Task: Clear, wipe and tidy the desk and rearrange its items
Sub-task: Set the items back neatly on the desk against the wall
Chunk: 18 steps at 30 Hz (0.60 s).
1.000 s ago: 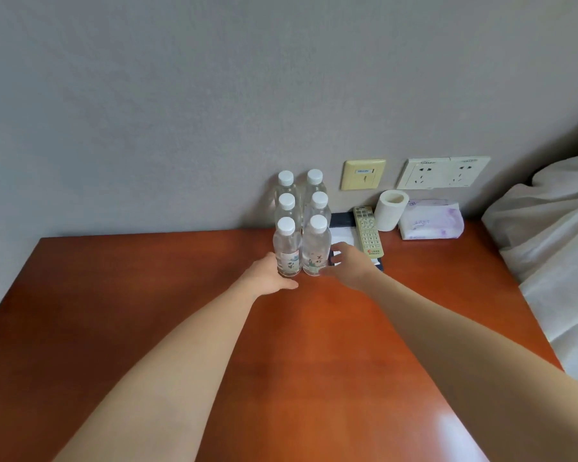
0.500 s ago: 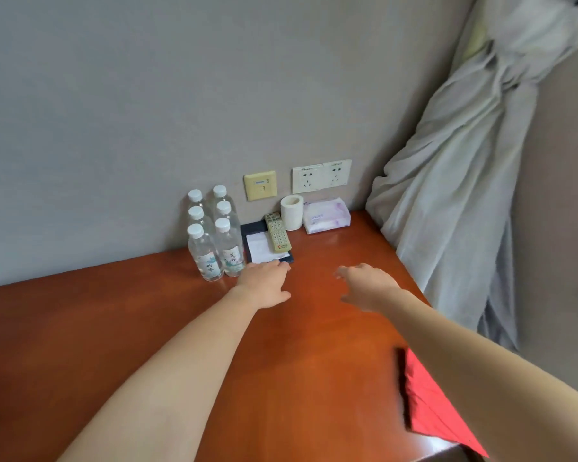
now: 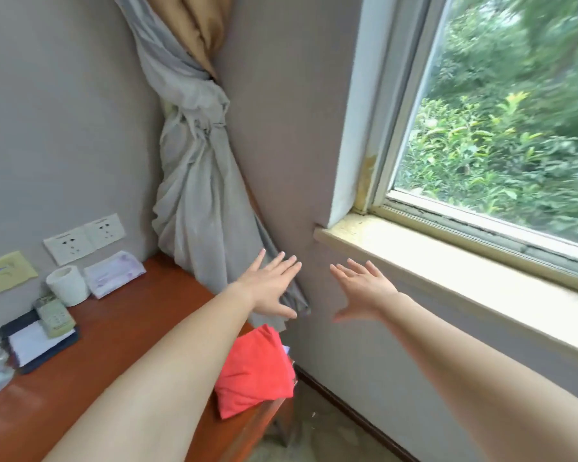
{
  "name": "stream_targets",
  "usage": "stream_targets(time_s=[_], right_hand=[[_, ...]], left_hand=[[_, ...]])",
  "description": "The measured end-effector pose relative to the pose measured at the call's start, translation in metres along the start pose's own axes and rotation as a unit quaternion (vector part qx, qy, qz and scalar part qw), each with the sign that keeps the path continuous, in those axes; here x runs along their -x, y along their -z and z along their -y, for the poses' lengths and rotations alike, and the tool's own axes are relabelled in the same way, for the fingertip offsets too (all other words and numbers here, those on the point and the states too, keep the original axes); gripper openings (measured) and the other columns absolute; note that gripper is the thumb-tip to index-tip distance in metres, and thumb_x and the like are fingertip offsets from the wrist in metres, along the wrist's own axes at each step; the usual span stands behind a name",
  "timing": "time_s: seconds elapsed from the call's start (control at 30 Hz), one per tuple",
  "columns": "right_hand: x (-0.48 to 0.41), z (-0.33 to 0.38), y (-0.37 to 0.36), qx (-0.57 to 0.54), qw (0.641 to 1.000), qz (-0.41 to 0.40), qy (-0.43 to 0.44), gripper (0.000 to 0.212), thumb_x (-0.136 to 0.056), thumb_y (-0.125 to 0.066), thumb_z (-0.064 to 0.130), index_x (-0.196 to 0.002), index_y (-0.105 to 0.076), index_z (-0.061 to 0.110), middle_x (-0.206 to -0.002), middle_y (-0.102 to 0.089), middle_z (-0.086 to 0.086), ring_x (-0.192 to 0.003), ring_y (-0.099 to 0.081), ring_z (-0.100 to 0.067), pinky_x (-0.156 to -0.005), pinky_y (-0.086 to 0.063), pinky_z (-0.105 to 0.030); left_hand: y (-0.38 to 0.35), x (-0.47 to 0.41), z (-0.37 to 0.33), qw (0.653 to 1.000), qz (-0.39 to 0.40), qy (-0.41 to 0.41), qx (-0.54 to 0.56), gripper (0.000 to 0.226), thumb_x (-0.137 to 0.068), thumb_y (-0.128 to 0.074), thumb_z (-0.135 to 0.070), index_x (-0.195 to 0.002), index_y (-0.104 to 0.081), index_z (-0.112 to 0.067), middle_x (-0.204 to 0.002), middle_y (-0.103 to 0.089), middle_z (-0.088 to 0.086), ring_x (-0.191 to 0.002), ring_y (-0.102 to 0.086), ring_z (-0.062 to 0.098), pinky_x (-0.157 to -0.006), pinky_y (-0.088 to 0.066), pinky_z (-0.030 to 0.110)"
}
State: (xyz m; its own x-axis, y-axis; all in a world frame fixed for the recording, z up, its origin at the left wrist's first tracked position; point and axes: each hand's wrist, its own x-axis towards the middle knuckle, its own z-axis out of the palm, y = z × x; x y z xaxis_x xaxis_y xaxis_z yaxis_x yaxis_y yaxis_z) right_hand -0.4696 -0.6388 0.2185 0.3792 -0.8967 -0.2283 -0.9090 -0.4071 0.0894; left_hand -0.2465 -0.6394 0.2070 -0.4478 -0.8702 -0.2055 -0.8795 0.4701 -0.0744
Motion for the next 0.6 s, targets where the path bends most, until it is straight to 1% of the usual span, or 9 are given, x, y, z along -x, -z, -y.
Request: stream_targets(time_s=[0.13,0.27,0.43,0.53,0.6], right_hand=[[0.065,-0.08,-0.008,-0.025,0.992,-0.011,-0.127,0.109,-0.079,-0.065,0.063,-0.157,-0.002,0.02,-0.164,-0.01,0.005,-0.151,0.0,-0.019,-0.122,0.0,-0.046],[0.135,-0.133,-0.021,-0.051,0.968,-0.01,-0.246,0.107,-0.08,-0.066,0.061,-0.156,-0.003,0.02,-0.163,-0.012,0.002,-0.151,-0.001,-0.02,-0.121,0.0,-0.047],[0.221,-0.163,-0.036,-0.09,0.92,-0.019,-0.381,0.104,-0.082,-0.066,0.059,-0.156,-0.005,0.019,-0.163,-0.014,0.002,-0.151,-0.001,-0.021,-0.121,0.001,-0.047],[0.269,-0.173,-0.046,-0.101,0.883,-0.035,-0.457,0.102,-0.081,-0.066,0.058,-0.156,-0.009,0.019,-0.162,-0.02,0.0,-0.151,-0.005,-0.022,-0.122,-0.004,-0.046],[0.301,-0.175,-0.055,-0.114,0.856,-0.034,-0.503,0.102,-0.081,-0.066,0.058,-0.156,-0.008,0.019,-0.162,-0.02,0.0,-0.151,-0.006,-0.021,-0.122,-0.006,-0.046]], left_hand=[[0.038,-0.063,-0.082,0.993,-0.036,-0.112,-0.033,0.104,-0.088,-0.052,-0.067,-0.158,0.005,-0.016,-0.166,0.006,-0.002,-0.152,0.011,0.017,-0.121,0.01,0.051],[0.066,-0.106,-0.16,0.974,-0.062,-0.212,-0.043,0.098,-0.091,-0.052,-0.064,-0.158,0.002,-0.019,-0.166,0.001,-0.005,-0.153,0.005,0.017,-0.122,0.006,0.049],[0.086,-0.142,-0.252,0.941,-0.074,-0.324,-0.061,0.098,-0.089,-0.052,-0.066,-0.158,0.0,-0.02,-0.166,-0.004,-0.005,-0.153,0.001,0.016,-0.123,0.003,0.049],[0.098,-0.155,-0.303,0.918,-0.093,-0.382,-0.046,0.098,-0.089,-0.054,-0.065,-0.158,-0.001,-0.02,-0.166,-0.004,-0.006,-0.153,0.0,0.015,-0.122,0.002,0.048],[0.103,-0.155,-0.335,0.903,-0.09,-0.419,-0.038,0.098,-0.088,-0.055,-0.065,-0.158,-0.002,-0.02,-0.166,-0.005,-0.006,-0.153,-0.001,0.015,-0.122,0.001,0.048]])
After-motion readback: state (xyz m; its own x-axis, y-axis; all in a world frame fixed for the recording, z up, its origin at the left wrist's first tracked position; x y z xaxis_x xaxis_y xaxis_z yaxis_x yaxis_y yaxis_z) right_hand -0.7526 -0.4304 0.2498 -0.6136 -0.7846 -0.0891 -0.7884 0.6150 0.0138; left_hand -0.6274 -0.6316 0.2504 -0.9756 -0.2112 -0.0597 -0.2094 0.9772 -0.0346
